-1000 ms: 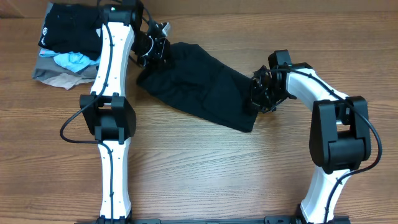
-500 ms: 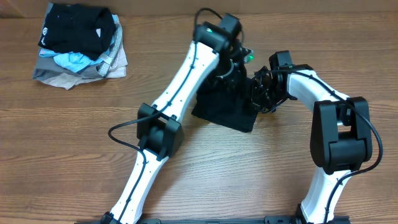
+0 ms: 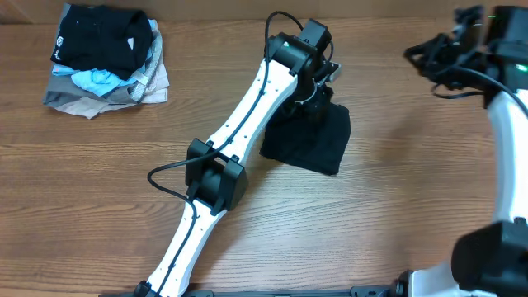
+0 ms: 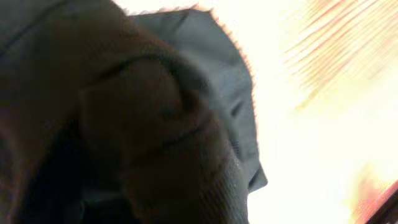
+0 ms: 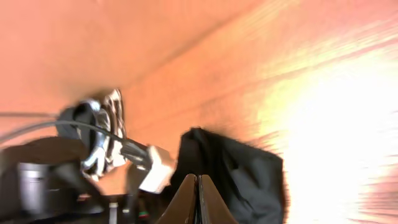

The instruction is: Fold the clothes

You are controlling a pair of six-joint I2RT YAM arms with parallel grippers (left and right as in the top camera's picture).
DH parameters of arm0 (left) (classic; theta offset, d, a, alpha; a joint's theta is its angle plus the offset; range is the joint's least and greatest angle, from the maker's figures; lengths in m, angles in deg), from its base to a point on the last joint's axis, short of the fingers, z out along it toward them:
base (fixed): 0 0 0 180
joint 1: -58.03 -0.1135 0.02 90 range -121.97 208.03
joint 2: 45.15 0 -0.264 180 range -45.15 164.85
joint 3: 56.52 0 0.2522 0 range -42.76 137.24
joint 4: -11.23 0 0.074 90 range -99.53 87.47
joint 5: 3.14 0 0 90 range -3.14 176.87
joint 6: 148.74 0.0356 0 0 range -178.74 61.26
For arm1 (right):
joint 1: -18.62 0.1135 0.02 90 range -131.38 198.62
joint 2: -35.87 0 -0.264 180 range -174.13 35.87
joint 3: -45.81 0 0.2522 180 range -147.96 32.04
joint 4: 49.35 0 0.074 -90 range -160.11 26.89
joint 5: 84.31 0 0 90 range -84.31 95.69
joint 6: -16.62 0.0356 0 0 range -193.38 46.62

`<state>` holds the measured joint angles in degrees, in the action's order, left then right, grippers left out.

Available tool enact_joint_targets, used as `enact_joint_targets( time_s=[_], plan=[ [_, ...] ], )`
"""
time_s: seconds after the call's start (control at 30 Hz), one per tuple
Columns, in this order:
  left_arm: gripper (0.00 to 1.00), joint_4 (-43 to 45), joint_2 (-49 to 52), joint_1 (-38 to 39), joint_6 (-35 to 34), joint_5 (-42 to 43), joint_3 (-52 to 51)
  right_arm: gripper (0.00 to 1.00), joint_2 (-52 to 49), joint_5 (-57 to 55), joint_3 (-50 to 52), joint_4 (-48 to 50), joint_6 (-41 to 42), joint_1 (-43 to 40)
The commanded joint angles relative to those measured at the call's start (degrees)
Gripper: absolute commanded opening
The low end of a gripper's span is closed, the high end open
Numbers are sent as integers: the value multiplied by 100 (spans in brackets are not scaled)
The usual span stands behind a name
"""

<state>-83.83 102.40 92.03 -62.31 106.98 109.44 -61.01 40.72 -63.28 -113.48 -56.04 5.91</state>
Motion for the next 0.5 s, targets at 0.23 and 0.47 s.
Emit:
enact_joint_targets(
  time_s=[0.23,0.47],
  plan=[
    [100,695,-151,575,-74,1276,120,4,-26,111,7,-442,-125,-699],
    [100,555,-354,105,-181,1574,634,9,-31,-61,13,-625,-372,-730]
  ],
)
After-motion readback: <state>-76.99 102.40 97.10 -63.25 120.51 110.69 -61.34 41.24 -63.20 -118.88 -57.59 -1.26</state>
